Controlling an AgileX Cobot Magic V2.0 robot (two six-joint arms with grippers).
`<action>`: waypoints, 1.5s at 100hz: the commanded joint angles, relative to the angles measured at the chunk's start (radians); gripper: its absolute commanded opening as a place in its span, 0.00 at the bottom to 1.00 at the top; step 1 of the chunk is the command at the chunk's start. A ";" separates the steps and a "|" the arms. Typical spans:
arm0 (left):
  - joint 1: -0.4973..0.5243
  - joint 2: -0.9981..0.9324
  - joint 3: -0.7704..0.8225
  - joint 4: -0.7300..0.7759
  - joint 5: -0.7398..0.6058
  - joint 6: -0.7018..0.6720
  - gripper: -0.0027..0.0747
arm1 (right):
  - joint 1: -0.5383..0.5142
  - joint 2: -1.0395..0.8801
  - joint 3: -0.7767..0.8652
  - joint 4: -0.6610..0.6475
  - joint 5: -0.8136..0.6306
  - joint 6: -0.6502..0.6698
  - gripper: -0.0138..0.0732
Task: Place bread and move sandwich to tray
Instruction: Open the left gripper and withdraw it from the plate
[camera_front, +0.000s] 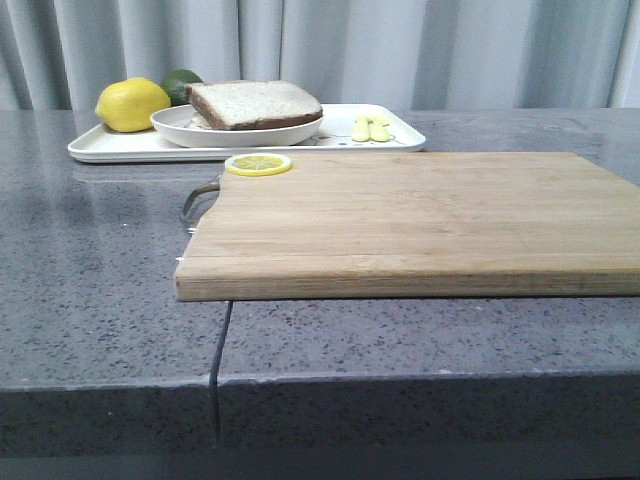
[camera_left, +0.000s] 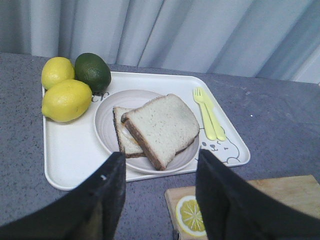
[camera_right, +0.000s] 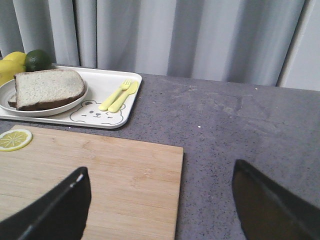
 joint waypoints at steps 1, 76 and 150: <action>-0.040 -0.154 0.153 -0.011 -0.219 0.005 0.43 | -0.005 0.004 -0.025 -0.013 -0.086 -0.003 0.82; -0.117 -0.947 0.897 0.024 -0.437 0.005 0.43 | -0.005 -0.295 0.205 -0.020 -0.084 -0.059 0.82; -0.117 -0.949 0.925 0.024 -0.435 0.005 0.01 | -0.005 -0.295 0.220 -0.020 -0.085 -0.059 0.02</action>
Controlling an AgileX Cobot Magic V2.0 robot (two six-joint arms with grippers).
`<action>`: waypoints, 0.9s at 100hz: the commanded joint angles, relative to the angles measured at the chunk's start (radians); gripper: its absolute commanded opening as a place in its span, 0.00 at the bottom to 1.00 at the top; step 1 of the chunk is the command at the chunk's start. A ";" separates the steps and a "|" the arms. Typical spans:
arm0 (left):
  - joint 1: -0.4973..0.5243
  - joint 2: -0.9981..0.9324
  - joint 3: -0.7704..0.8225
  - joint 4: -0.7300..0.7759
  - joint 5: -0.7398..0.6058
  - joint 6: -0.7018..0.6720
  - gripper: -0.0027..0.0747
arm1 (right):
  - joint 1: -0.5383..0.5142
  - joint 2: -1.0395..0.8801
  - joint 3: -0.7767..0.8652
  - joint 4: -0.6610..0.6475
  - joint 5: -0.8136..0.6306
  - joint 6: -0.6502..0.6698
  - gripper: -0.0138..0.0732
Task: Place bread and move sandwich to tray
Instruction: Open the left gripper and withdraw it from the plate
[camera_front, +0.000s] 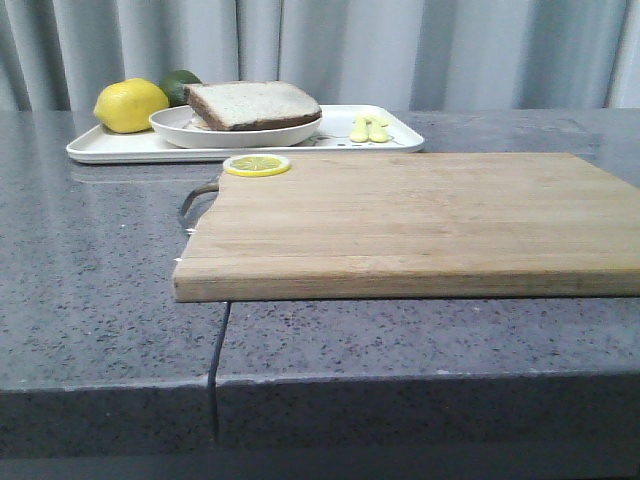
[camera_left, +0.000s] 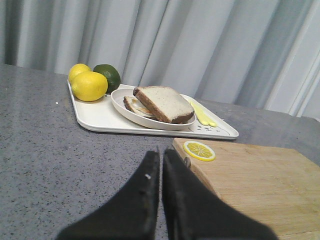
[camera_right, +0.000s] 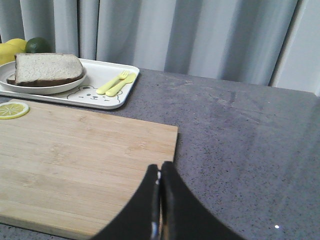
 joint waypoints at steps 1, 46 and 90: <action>-0.010 0.010 -0.026 0.001 -0.067 0.000 0.01 | -0.005 0.010 -0.024 -0.014 -0.081 -0.008 0.02; -0.010 0.010 -0.026 0.001 -0.067 0.000 0.01 | -0.005 0.010 -0.024 -0.014 -0.081 -0.008 0.02; 0.096 -0.046 0.064 0.368 -0.059 -0.037 0.01 | -0.005 0.010 -0.024 -0.014 -0.081 -0.008 0.02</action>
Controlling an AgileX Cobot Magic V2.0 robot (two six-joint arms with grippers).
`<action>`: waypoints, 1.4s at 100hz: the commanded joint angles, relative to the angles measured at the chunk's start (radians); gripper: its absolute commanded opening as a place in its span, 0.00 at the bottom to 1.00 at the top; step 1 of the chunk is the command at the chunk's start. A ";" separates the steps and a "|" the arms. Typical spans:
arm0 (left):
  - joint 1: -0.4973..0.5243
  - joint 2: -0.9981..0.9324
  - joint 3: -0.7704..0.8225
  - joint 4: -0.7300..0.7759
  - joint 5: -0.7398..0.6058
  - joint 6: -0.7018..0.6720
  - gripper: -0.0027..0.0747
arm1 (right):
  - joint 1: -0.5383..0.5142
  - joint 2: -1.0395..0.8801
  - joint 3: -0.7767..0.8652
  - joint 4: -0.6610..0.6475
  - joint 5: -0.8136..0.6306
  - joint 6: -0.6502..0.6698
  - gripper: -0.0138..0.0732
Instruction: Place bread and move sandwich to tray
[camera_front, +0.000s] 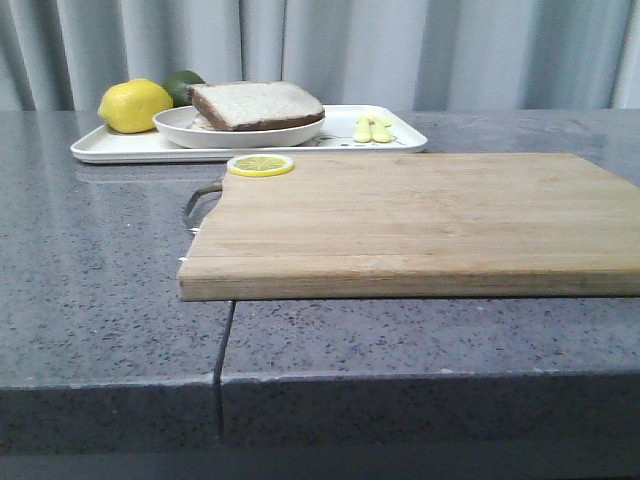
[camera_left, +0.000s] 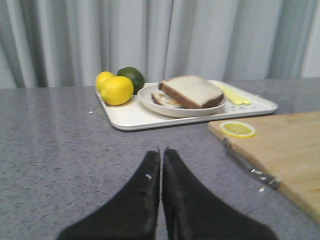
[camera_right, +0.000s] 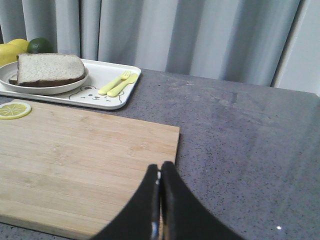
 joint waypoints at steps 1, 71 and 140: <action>0.046 -0.013 0.010 0.095 -0.060 -0.045 0.01 | -0.005 0.010 -0.024 -0.014 -0.081 -0.008 0.02; 0.239 -0.174 0.126 0.159 0.042 -0.136 0.01 | -0.005 0.010 -0.024 -0.014 -0.081 -0.008 0.02; 0.239 -0.174 0.126 0.151 0.042 -0.136 0.01 | -0.005 0.010 -0.024 -0.014 -0.081 -0.008 0.02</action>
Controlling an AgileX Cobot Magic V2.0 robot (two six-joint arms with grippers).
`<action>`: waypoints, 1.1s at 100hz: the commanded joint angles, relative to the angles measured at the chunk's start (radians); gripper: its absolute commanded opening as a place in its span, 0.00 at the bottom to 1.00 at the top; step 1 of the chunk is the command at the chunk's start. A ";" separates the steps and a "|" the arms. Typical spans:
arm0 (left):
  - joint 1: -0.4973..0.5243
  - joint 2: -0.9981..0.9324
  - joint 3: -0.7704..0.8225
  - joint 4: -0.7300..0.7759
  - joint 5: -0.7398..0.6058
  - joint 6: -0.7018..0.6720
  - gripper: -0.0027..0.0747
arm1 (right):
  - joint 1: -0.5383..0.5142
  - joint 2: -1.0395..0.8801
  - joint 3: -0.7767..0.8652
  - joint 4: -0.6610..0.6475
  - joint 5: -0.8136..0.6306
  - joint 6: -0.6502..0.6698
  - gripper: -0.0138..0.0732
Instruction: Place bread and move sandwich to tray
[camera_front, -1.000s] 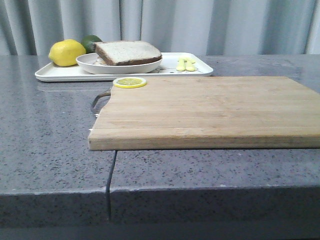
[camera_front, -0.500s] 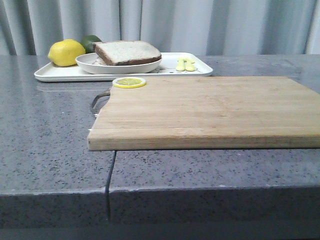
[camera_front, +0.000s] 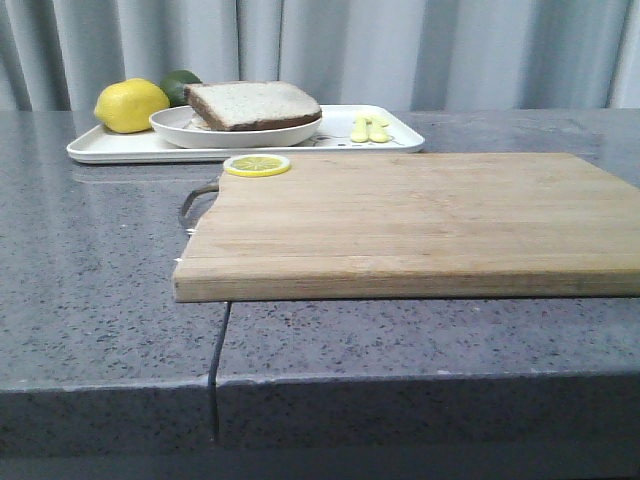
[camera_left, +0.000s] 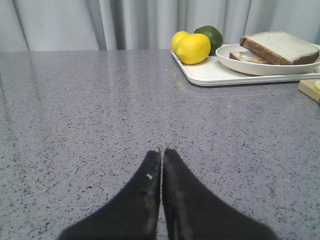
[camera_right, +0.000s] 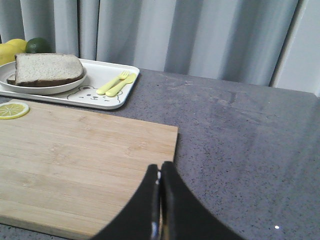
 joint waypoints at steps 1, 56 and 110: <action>0.002 -0.033 0.016 -0.002 -0.071 -0.008 0.01 | -0.005 0.010 -0.024 -0.014 -0.079 -0.008 0.02; 0.002 -0.033 0.016 -0.002 -0.071 -0.008 0.01 | -0.019 -0.169 0.208 -0.030 -0.189 -0.015 0.02; 0.002 -0.033 0.016 -0.002 -0.071 -0.008 0.01 | -0.133 -0.167 0.402 -0.017 -0.404 0.045 0.02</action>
